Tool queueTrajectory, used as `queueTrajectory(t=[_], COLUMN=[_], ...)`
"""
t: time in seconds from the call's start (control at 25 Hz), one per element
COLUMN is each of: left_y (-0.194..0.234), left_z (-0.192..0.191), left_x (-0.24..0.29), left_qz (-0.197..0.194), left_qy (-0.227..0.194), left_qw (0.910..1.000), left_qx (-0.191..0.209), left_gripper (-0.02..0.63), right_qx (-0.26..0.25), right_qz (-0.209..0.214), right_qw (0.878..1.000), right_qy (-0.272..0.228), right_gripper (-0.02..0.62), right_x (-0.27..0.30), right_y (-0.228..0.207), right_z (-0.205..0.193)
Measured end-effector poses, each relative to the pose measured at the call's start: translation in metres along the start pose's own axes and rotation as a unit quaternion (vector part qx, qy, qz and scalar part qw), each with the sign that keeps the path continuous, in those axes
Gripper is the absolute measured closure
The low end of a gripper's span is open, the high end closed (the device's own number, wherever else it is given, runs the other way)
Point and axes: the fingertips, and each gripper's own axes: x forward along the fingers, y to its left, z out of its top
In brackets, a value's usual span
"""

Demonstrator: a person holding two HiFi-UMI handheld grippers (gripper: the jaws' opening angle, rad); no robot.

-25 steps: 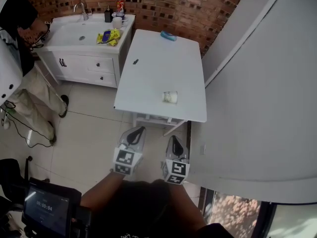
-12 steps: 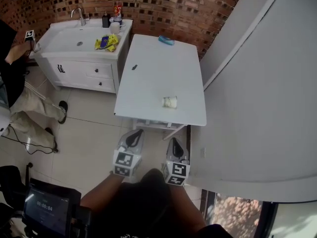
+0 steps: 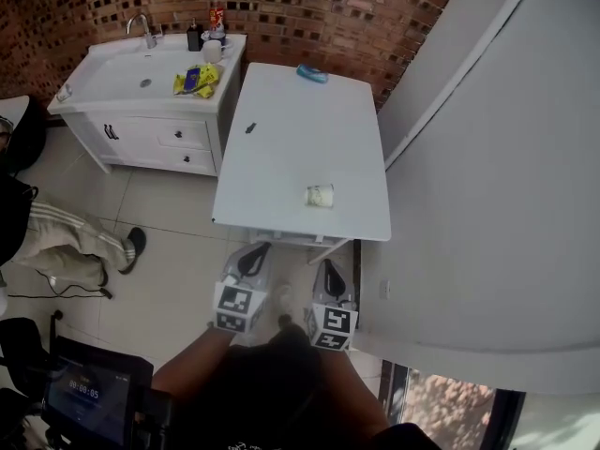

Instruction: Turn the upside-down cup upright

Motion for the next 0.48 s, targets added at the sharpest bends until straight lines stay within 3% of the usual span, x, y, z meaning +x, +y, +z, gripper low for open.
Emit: queueTrajectory(t=[0.48], left_y=[0.023], left_z=[0.011], left_x=[0.053], left_qz=[0.014], left_qy=[0.009], left_qw=[0.9999], left_qx=[0.004], left_gripper=[0.605], right_qx=[0.004], right_qz=[0.015], right_qw=[1.000], right_qy=[0.015], right_gripper=[0.581], right_x=[0.061], right_y=[-0.022], right_z=[0.007])
